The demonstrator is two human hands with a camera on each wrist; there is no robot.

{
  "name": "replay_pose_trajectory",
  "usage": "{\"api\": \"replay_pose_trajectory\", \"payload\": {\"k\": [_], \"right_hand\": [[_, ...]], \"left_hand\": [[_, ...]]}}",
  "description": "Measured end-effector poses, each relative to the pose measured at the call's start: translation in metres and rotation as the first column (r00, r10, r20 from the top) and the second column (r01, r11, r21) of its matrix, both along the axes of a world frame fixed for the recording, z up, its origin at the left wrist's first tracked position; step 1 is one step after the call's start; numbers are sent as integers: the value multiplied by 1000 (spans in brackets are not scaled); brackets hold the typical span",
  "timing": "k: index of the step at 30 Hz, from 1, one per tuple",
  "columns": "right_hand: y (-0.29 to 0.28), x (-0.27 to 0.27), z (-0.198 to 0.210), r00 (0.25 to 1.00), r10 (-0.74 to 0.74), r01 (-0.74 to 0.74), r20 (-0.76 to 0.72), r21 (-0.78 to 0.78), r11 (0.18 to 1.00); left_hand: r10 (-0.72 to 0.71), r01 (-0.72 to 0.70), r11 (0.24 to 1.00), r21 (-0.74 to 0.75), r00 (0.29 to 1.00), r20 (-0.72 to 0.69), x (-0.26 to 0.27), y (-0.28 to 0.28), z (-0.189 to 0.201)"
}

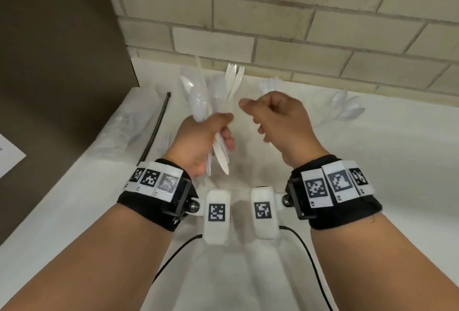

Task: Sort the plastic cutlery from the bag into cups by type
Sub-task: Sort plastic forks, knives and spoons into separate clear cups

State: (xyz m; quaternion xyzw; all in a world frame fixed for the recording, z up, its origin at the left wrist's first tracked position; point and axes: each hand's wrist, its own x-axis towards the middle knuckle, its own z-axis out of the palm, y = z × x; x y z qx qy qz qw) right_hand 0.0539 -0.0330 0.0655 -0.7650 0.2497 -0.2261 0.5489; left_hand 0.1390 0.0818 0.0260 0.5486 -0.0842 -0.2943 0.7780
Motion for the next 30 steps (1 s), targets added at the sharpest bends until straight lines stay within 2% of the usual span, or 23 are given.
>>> {"api": "replay_pose_trajectory", "payload": {"k": [2,4,9,13,16,19,22,24,27,30], "right_hand": [[5,5,5,997,20,-20,78,-1,1000],[12,10,7,995,78,-76,68,-36,996],[16,24,-4,995,85,-81,51,-71,994],[11,25,-7,997,49,-51,61,31,998],[11,26,0,988,-31,8,153,150,989],[14,24,11,939,-139,40,315,300,953],[12,21,17,916,-170,67,364,279,958],[11,20,16,940,-116,30,321,262,965],[14,16,12,993,51,-66,110,134,989],[18,12,7,984,165,-164,-69,22,986]], "left_hand": [[-43,32,991,127,995,86,-7,0,-1],[-71,45,982,182,988,138,-12,-2,-4],[-184,154,974,165,964,190,-13,3,-7],[-279,277,960,48,959,46,-13,10,-10],[-259,259,966,21,966,-25,-10,11,-12],[-213,215,976,42,975,-58,-7,10,-12],[-190,194,976,99,981,-45,-5,9,-13],[-187,190,975,114,982,-32,-5,8,-14],[-170,175,982,73,983,-62,-8,7,-12],[-167,168,981,93,986,-15,-8,6,-11]]}}
